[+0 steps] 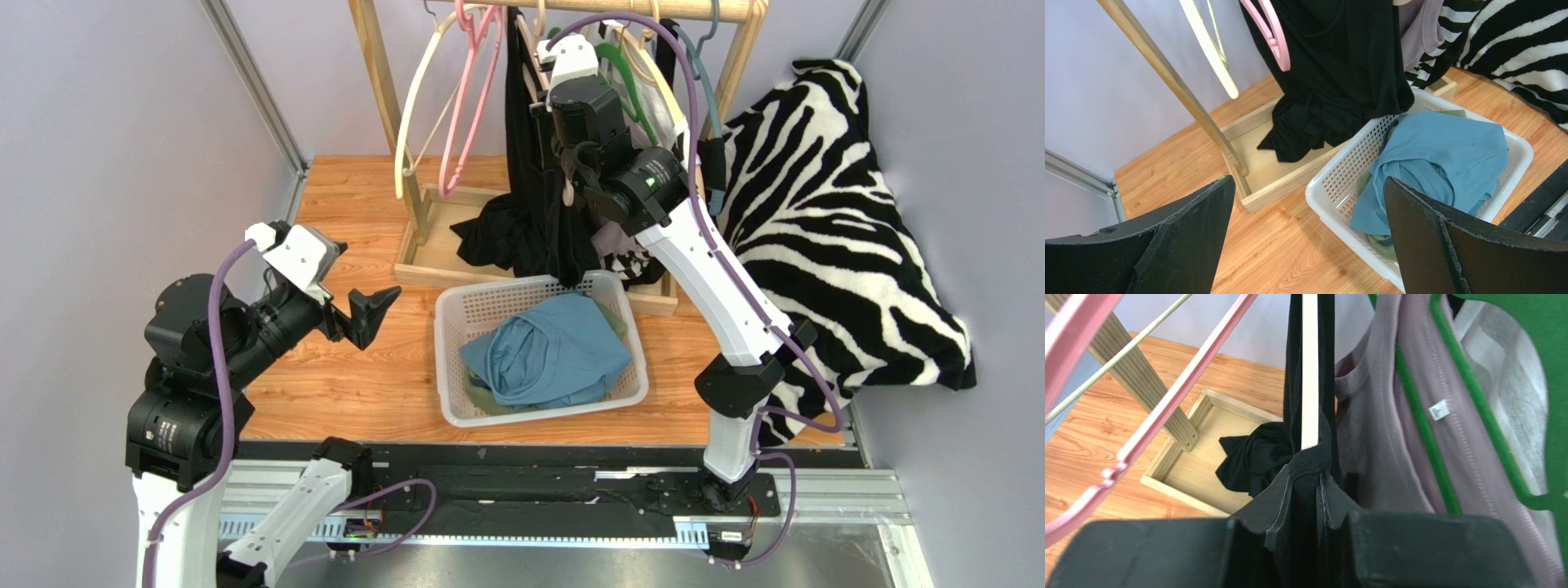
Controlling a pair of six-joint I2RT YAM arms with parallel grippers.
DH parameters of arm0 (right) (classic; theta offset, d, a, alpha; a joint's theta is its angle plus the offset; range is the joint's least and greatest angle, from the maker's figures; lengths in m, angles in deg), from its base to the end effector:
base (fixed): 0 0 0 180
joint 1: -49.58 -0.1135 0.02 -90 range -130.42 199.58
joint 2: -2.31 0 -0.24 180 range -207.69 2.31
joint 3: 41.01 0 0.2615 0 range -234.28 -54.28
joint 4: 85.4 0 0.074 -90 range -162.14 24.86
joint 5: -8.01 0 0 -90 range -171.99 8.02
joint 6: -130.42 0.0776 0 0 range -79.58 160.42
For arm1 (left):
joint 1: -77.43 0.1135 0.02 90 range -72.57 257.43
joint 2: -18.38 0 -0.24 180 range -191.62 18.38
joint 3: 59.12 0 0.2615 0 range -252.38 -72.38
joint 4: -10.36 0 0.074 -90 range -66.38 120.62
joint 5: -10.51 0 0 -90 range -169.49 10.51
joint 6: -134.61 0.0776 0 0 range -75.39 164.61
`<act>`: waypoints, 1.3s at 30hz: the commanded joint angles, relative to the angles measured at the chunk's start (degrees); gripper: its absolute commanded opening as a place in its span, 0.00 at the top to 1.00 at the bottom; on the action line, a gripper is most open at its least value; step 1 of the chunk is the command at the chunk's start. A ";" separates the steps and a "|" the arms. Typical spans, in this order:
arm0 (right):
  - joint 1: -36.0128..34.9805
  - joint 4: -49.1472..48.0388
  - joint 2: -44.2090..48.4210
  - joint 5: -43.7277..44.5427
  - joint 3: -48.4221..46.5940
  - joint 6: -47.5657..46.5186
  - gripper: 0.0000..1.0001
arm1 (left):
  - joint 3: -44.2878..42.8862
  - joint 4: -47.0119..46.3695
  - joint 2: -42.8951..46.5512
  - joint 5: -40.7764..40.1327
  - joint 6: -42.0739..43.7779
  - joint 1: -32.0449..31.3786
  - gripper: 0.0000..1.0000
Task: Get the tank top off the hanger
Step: Pick up the hanger from the clothesline.
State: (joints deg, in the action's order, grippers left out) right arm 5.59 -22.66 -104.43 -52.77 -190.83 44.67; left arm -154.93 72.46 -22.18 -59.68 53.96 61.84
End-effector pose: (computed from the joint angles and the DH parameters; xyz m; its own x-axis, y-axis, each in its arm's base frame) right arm 0.3239 0.2600 0.4743 -0.2618 -0.1628 -0.9513 -0.2567 0.9619 -0.0940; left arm 0.1207 -0.0610 0.4669 -0.0196 0.1642 -0.9862 0.5880 0.7997 0.1214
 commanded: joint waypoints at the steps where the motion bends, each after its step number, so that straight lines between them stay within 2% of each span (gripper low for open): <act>1: -0.31 -2.80 2.32 3.39 -1.80 -2.58 1.00 | 0.01 -0.15 0.48 -0.21 -0.03 0.39 0.01; 8: 0.57 -5.80 5.84 1.82 3.91 -1.79 0.98 | -0.25 -0.15 0.48 -0.12 -0.11 0.39 0.01; 9: 0.57 -5.18 5.67 1.38 4.62 -1.27 0.96 | -0.25 -0.15 0.56 -0.13 -0.03 0.39 0.01; 10: 0.66 -4.31 5.75 1.11 5.41 -0.39 0.87 | -0.25 -0.15 0.65 -0.13 -0.11 0.39 0.01; 13: 0.57 -3.25 6.36 -0.38 9.36 1.46 0.70 | -0.08 -0.06 0.74 -0.04 -0.03 0.39 0.01; 16: 0.48 -3.15 7.33 -1.18 13.06 3.39 0.60 | -0.07 0.03 0.83 -0.13 -0.03 0.39 0.01; 18: 0.48 -2.98 7.60 -1.17 14.12 3.83 0.59 | -0.07 -0.06 0.74 -0.04 -0.20 0.39 0.01; 21: 0.57 -2.63 7.51 -1.00 13.59 3.66 0.64 | -0.07 0.03 0.92 0.23 -0.29 0.39 0.01; 23: 0.57 -2.45 6.90 -0.91 11.93 3.40 0.72 | 0.10 0.03 1.00 0.31 -0.38 0.39 0.01; 26: 0.57 -2.10 5.58 -0.48 8.77 2.61 0.90 | 0.28 0.11 1.18 0.23 -0.12 0.39 0.01; 27: 0.66 -2.10 5.40 -0.38 7.98 1.91 1.00 | 0.28 0.29 1.27 0.14 -0.12 0.39 0.01; 32: 0.57 -4.55 4.34 2.68 2.70 -0.90 1.00 | 0.80 0.29 1.53 0.05 0.06 0.39 0.01; 39: 0.48 -16.77 9.26 6.82 5.50 -6.18 1.00 | 0.45 0.29 1.18 -0.13 0.32 0.39 0.01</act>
State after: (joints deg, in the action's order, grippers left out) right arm 6.27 -22.27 -100.35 -50.94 -184.05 42.66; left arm -154.18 72.66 -20.95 -59.68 53.98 61.88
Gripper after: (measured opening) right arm 0.127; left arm 0.990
